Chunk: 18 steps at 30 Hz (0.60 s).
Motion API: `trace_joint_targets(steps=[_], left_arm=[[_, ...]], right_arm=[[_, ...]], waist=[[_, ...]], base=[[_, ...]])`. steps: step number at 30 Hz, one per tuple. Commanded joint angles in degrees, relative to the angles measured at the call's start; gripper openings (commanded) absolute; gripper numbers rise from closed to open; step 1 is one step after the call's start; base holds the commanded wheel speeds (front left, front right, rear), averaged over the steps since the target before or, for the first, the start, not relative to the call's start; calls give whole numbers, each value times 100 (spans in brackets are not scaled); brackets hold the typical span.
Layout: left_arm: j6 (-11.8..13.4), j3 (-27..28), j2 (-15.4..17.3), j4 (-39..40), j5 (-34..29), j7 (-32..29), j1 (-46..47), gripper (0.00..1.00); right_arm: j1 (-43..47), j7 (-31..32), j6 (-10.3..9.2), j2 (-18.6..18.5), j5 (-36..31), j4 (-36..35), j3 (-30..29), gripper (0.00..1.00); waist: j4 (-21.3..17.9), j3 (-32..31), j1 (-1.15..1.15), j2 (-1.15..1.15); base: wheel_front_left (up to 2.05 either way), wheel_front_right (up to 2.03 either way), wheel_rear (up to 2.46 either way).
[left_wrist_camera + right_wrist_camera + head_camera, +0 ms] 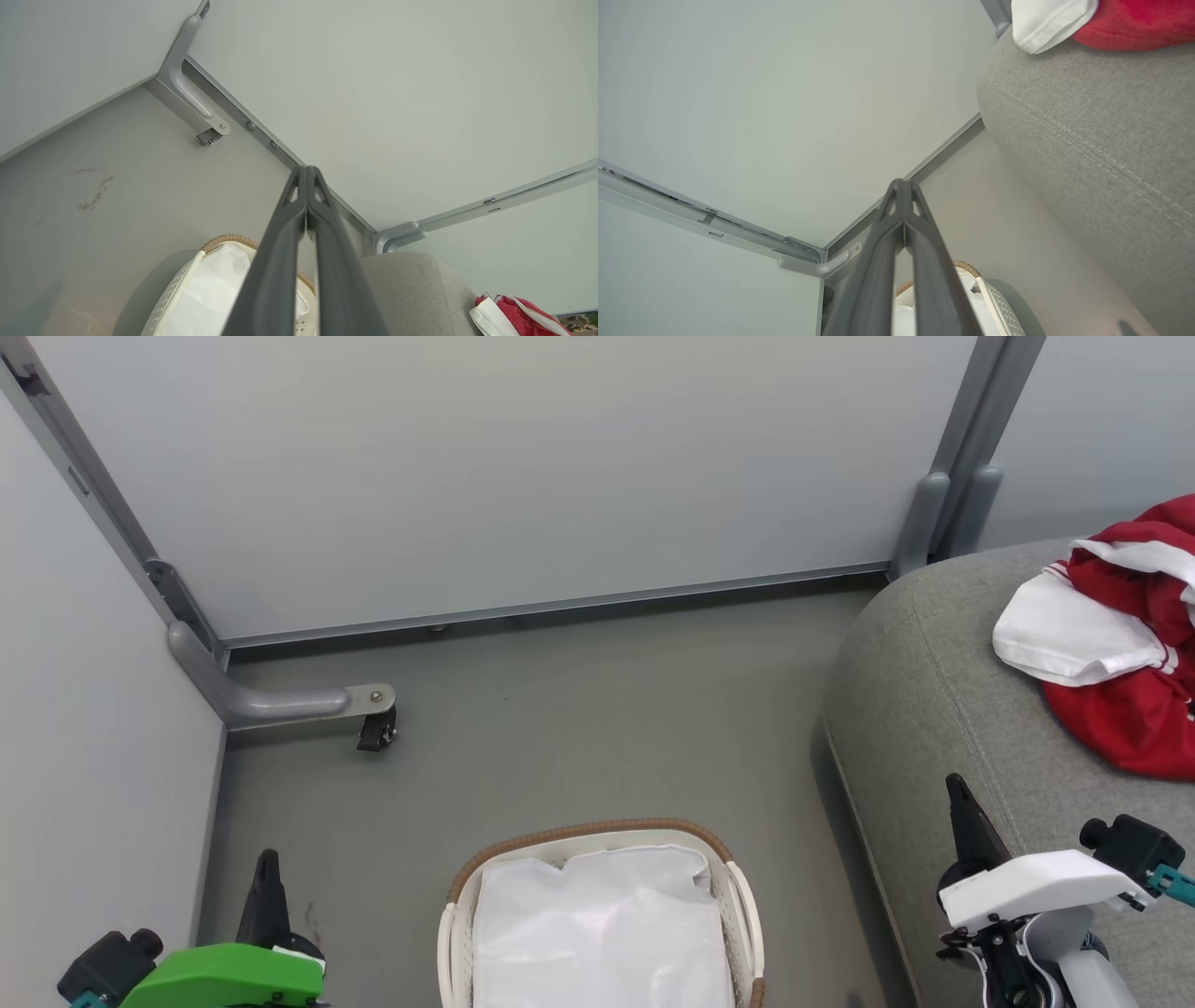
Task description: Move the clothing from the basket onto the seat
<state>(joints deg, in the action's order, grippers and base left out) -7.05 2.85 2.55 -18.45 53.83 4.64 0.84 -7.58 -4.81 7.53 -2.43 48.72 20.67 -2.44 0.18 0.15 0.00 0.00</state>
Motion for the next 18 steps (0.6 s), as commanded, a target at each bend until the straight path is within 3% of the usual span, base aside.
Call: trace_joint_targets(steps=[1, 18], left_arm=[[-12, 34, 26, 101, 176, -36, 175, 0], [-26, 131, 33, 196, 1175, -333, 292, 0]], right_arm=[[2, 51, -3, -39, 206, -109, -31, 0], [43, 348, -3, -44, 1335, -267, -140, 0]], waist=[[0, 0, 0, 0], [-4, 1, 0, 0]], base=[[0, 0, 0], [0, 0, 0]])
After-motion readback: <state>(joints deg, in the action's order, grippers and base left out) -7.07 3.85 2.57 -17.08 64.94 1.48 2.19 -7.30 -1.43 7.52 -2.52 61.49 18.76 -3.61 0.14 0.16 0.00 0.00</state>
